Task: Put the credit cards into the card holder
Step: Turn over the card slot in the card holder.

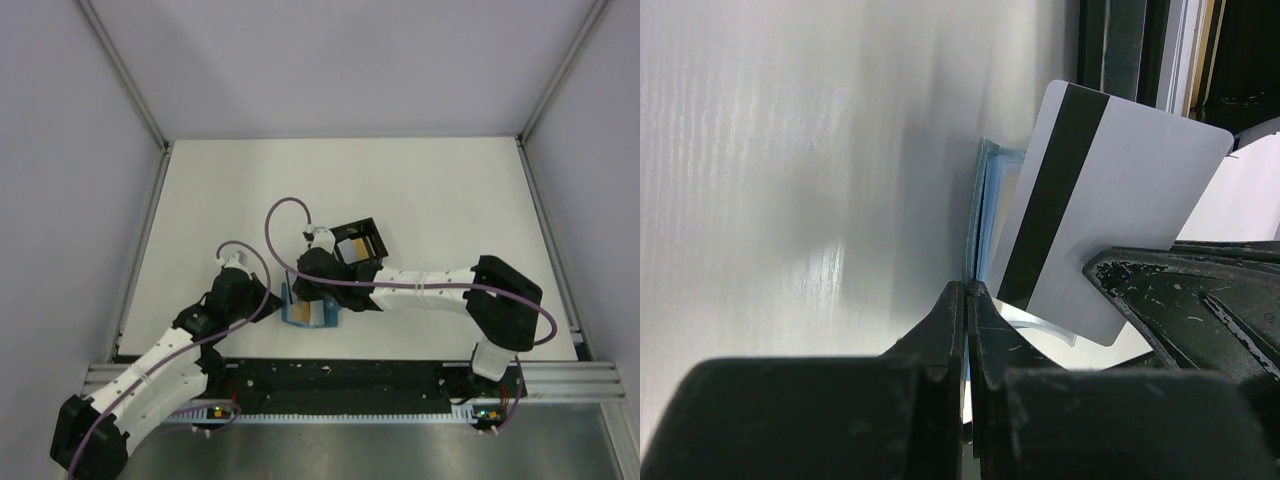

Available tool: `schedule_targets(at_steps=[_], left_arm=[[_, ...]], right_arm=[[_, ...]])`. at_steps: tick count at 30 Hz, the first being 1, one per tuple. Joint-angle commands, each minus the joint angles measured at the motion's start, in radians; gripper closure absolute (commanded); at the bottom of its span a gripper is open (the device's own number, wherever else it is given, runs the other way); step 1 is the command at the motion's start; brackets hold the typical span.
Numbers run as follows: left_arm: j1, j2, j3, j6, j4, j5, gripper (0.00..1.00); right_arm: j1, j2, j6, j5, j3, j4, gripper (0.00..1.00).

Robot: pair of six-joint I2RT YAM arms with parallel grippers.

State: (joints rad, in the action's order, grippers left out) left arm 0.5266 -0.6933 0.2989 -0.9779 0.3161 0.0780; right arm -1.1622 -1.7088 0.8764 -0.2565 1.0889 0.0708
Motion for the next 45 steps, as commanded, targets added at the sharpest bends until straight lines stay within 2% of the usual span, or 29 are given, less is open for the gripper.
schedule_targets(at_steps=[1, 11, 15, 25, 33, 38, 45], left_arm=[[0.007, 0.02, -0.007, -0.018, -0.04, 0.002, 1.0], [0.009, 0.029, -0.011, -0.021, -0.038, -0.001, 1.0], [0.01, 0.034, -0.009, -0.019, -0.034, -0.006, 1.0], [0.01, 0.038, -0.007, -0.018, -0.031, -0.009, 1.0], [0.012, 0.048, -0.014, -0.018, -0.029, -0.007, 1.0], [0.012, 0.054, -0.02, -0.019, -0.026, -0.012, 1.0], [0.012, 0.054, -0.02, -0.019, -0.022, -0.015, 1.0]], right_arm=[[-0.028, 0.023, 0.007, -0.041, 0.042, -0.032, 1.0], [-0.042, 0.021, -0.013, -0.066, 0.052, 0.0, 1.0], [-0.06, -0.005, -0.04, -0.112, 0.112, 0.084, 1.0], [-0.063, -0.002, -0.056, -0.15, 0.111, 0.136, 1.0], [-0.063, -0.011, -0.048, -0.127, 0.106, 0.133, 1.0], [-0.062, 0.054, -0.05, -0.087, 0.042, 0.006, 1.0], [-0.063, 0.04, -0.037, -0.067, 0.045, -0.002, 1.0]])
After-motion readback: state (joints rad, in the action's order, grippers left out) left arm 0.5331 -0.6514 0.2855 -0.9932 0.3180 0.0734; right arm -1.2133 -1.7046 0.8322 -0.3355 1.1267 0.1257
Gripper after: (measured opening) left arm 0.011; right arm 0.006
